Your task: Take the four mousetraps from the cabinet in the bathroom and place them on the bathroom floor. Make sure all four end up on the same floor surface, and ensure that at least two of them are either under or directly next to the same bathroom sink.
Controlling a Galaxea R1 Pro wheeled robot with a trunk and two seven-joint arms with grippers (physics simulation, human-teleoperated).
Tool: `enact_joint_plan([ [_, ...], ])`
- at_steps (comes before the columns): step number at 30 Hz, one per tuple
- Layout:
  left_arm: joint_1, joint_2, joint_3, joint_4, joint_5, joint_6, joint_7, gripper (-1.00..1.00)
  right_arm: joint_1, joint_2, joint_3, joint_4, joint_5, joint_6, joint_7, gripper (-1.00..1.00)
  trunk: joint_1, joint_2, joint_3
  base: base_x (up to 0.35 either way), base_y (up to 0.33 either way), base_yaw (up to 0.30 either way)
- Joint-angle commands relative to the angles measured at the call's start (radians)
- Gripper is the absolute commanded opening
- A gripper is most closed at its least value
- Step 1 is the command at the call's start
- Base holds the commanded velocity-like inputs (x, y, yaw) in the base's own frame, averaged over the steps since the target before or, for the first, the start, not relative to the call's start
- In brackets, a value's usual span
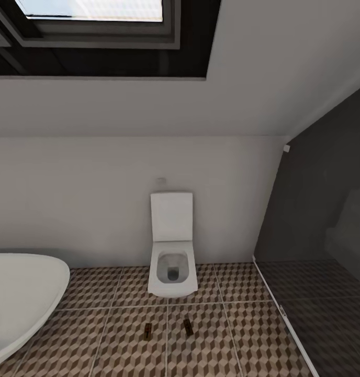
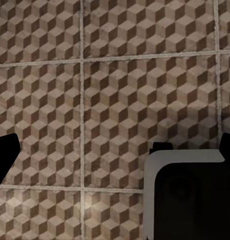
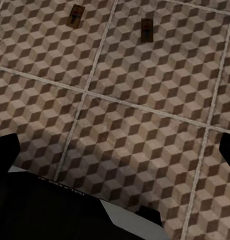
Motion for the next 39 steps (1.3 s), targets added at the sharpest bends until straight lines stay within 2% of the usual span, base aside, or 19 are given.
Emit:
enact_joint_plan([
  [1, -0.002, 0.000, -0.009, 0.003, 0.004, -0.005, 0.002, 1.00, -0.001, 0.000, -0.003, 0.001, 0.006, -0.003, 0.000, 1.00, 0.001, -0.002, -0.002, 0.000, 0.000, 0.000],
  [39, -0.002, 0.000, -0.010, 0.003, 0.001, -0.006, -0.003, 1.00, -0.001, -0.004, -0.003, 0.002, 0.007, -0.003, -0.001, 1.00, 0.001, -0.002, -0.002, 0.000, 0.000, 0.000],
])
